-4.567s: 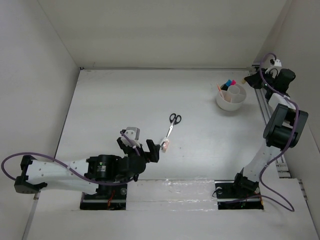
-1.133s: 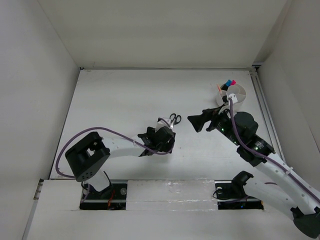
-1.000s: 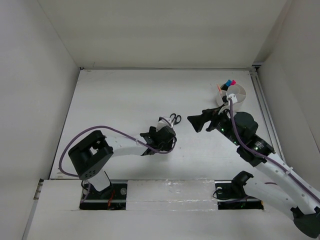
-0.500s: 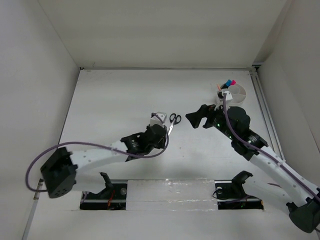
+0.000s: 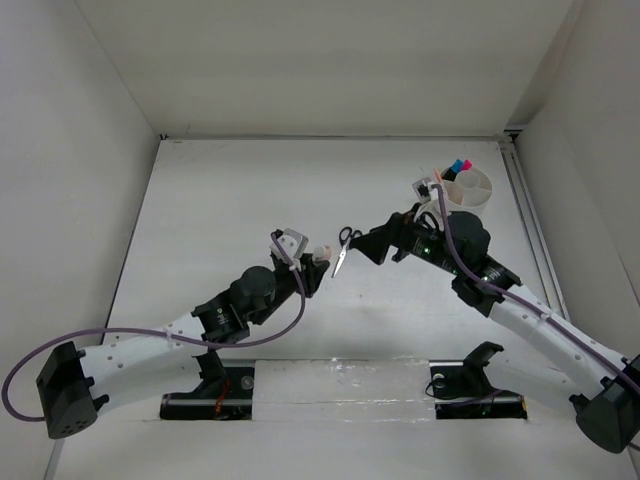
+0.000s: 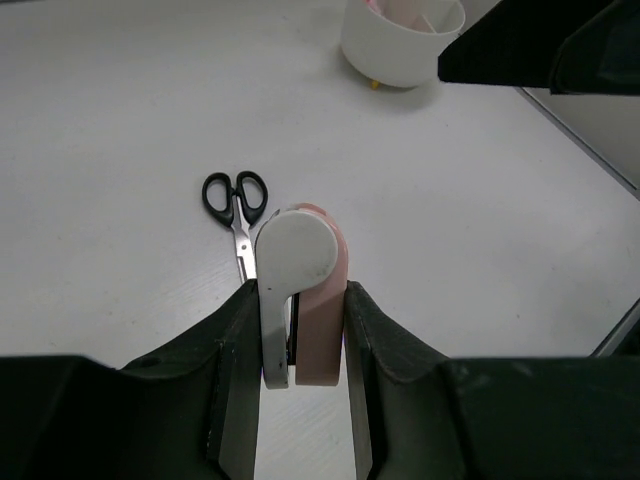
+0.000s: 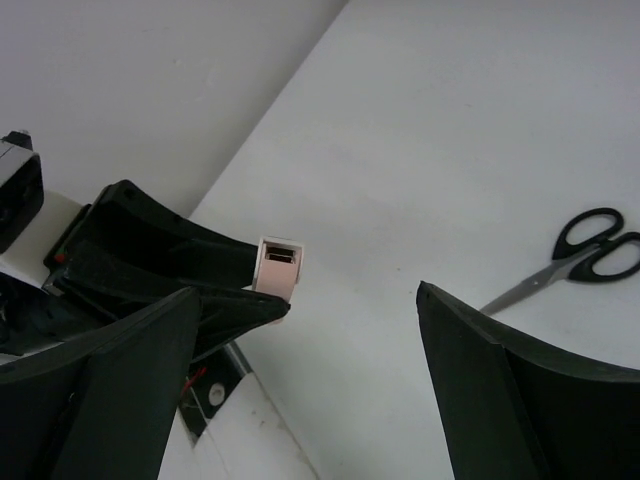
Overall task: Sort the stationery into containers
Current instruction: Pick up the stapler from the center of the board, then place the stapler in the storage box.
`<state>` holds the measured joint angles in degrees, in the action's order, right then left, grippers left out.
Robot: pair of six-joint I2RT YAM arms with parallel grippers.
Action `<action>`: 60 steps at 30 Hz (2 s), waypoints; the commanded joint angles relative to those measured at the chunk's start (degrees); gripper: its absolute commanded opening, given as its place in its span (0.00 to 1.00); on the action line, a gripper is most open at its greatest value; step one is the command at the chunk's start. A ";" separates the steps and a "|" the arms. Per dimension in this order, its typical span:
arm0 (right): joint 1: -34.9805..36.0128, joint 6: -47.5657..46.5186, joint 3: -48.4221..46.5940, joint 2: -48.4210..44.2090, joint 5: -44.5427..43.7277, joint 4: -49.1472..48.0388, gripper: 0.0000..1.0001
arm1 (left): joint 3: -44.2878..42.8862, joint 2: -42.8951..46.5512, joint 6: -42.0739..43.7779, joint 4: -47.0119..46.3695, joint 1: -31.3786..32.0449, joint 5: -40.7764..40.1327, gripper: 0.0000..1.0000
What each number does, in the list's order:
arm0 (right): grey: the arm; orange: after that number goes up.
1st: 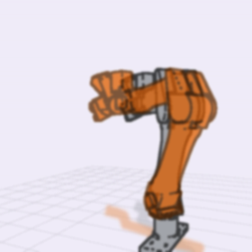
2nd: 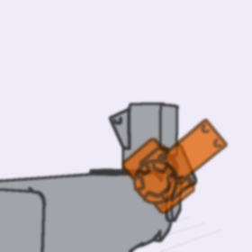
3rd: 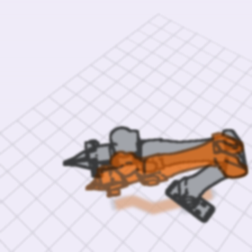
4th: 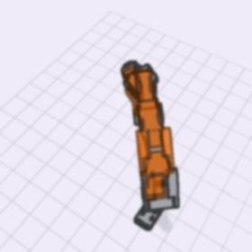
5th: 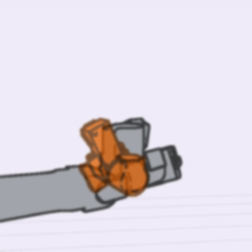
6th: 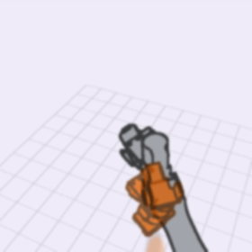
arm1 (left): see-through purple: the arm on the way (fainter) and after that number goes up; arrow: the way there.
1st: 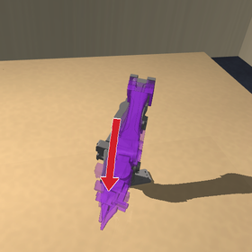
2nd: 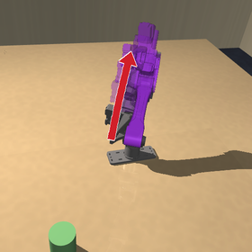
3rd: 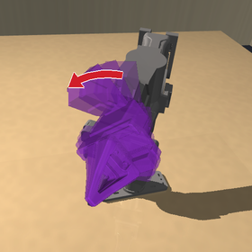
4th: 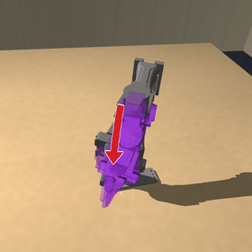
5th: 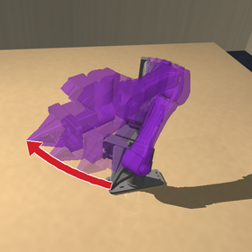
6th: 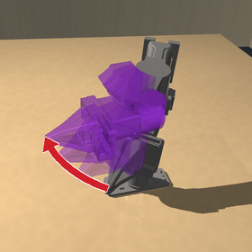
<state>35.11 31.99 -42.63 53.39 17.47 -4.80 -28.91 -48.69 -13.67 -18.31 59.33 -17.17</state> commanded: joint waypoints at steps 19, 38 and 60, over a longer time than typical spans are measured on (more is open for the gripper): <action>9.88 5.01 -2.19 7.70 -1.39 -8.21 0.83 | 2.01 2.90 9.19 -12.19 0.52 11.54 0.00; 13.23 6.16 -2.72 9.98 -1.39 -9.97 0.00 | 0.43 0.35 7.97 -11.06 0.52 9.54 0.07; -17.34 -0.96 -20.64 16.66 -55.77 21.58 0.00 | -18.98 0.53 -29.74 41.10 1.14 -17.64 1.00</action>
<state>21.12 30.81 -59.24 68.93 -25.52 10.33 -42.24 -47.59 -32.08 7.40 60.29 -28.18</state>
